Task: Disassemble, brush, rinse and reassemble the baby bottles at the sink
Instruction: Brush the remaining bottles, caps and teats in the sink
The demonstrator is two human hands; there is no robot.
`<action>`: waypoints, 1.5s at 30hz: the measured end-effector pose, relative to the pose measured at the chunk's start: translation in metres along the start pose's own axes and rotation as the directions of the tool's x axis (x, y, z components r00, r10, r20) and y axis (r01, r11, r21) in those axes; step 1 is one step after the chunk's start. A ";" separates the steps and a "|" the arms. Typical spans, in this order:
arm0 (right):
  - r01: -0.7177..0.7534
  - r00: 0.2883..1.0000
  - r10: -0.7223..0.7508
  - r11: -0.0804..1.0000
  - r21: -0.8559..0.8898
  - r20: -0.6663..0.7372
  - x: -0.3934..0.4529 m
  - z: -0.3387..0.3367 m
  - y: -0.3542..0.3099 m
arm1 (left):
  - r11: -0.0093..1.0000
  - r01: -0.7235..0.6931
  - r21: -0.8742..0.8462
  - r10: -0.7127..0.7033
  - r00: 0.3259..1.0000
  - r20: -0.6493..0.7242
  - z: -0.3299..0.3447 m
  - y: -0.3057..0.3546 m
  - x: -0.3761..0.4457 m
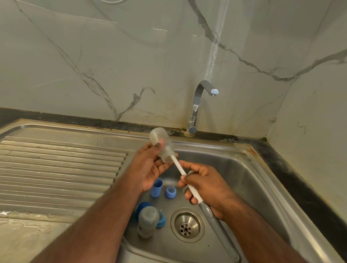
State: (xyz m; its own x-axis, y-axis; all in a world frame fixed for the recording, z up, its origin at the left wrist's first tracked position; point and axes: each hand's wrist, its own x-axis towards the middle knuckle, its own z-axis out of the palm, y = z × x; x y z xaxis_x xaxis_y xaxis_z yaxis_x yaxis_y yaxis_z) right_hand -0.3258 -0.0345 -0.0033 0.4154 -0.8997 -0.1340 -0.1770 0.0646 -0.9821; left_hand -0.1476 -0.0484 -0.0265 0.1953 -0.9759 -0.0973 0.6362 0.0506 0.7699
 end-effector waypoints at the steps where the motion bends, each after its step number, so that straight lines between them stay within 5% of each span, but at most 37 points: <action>1: -0.012 1.000 0.013 0.999 0.049 -0.008 0.000 0.000 -0.001 | 1.000 0.005 -0.029 -0.005 1.000 -0.003 0.000 0.000 0.000; 5: -0.074 0.994 0.053 0.969 0.236 0.091 -0.004 0.004 -0.004 | 0.999 0.010 -0.040 -0.010 1.000 0.024 0.001 0.001 -0.001; 10: 0.030 0.999 -0.023 0.961 -0.274 0.029 0.000 0.001 -0.001 | 0.985 0.015 -0.170 -0.017 1.000 -0.012 -0.005 0.006 0.001; 13: 0.015 0.999 -0.018 0.995 -0.096 -0.030 0.000 0.005 -0.001 | 0.982 0.013 -0.188 -0.013 1.000 -0.003 -0.006 0.006 0.003; 17: -0.024 0.998 0.019 0.997 0.074 0.062 -0.005 0.006 -0.004 | 0.980 0.017 -0.198 -0.014 1.000 0.015 -0.007 0.005 0.004; 22: 0.057 0.997 -0.070 0.911 -0.408 -0.018 0.001 0.003 0.000 | 0.981 0.007 -0.193 -0.010 1.000 -0.019 -0.010 0.004 0.005; 28: -0.038 0.998 0.031 0.990 0.137 0.050 -0.007 0.008 -0.006 | 0.982 0.014 -0.187 -0.012 1.000 0.008 -0.009 0.004 0.005; 33: 0.070 0.997 -0.076 0.891 -0.449 0.005 0.000 0.001 -0.002 | 0.980 0.009 -0.200 -0.012 1.000 -0.014 -0.011 0.006 0.006; 39: 0.094 0.991 -0.121 0.942 -0.321 -0.065 0.000 0.005 0.003 | 0.987 0.016 -0.160 -0.016 1.000 0.002 -0.008 0.003 0.003; 45: 0.094 0.988 -0.155 0.708 -0.700 -0.025 0.001 -0.005 -0.005 | 0.993 0.022 -0.120 -0.024 1.000 -0.020 -0.011 0.003 0.006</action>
State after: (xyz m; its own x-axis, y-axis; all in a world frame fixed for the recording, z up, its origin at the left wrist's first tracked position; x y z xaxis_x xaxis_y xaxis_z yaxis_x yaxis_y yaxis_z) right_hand -0.3285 -0.0379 0.0020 0.4158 -0.9091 0.0234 -0.7106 -0.3409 -0.6155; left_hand -0.1369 -0.0515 -0.0316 0.1944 -0.9725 -0.1285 0.7254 0.0543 0.6862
